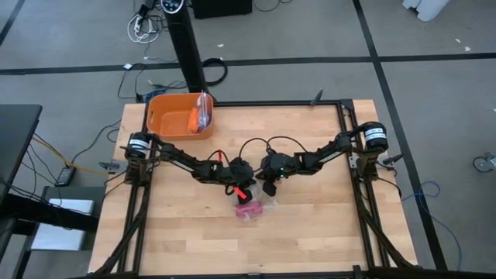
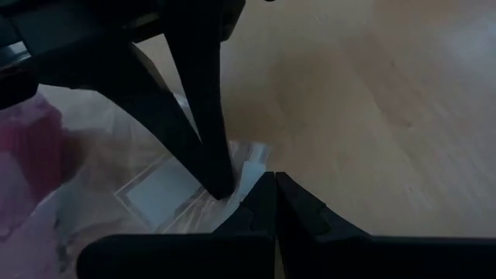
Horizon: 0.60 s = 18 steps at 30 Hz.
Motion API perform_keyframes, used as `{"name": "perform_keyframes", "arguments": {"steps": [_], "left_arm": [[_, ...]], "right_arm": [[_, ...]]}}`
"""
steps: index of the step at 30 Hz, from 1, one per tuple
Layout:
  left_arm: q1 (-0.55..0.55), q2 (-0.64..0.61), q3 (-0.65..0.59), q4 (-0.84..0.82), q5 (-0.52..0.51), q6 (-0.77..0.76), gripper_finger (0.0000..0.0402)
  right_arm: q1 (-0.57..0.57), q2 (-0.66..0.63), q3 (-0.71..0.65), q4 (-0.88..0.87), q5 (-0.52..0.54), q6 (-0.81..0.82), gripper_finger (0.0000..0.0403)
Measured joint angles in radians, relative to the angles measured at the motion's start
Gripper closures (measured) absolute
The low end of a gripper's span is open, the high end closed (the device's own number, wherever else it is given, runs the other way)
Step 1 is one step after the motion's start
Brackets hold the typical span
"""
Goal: Roll bandage
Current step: Close the transparent zip bag
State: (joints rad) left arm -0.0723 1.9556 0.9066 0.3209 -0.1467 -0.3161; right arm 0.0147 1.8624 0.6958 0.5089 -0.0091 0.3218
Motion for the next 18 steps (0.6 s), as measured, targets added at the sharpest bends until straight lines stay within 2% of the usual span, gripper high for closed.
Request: {"name": "perform_keyframes", "arguments": {"steps": [18], "left_arm": [[-0.002,0.000,0.000,-0.018,-0.009,-0.008,0.0399]], "right_arm": [[0.028,0.003,0.021,-0.015,-0.048,0.025,0.0403]]}}
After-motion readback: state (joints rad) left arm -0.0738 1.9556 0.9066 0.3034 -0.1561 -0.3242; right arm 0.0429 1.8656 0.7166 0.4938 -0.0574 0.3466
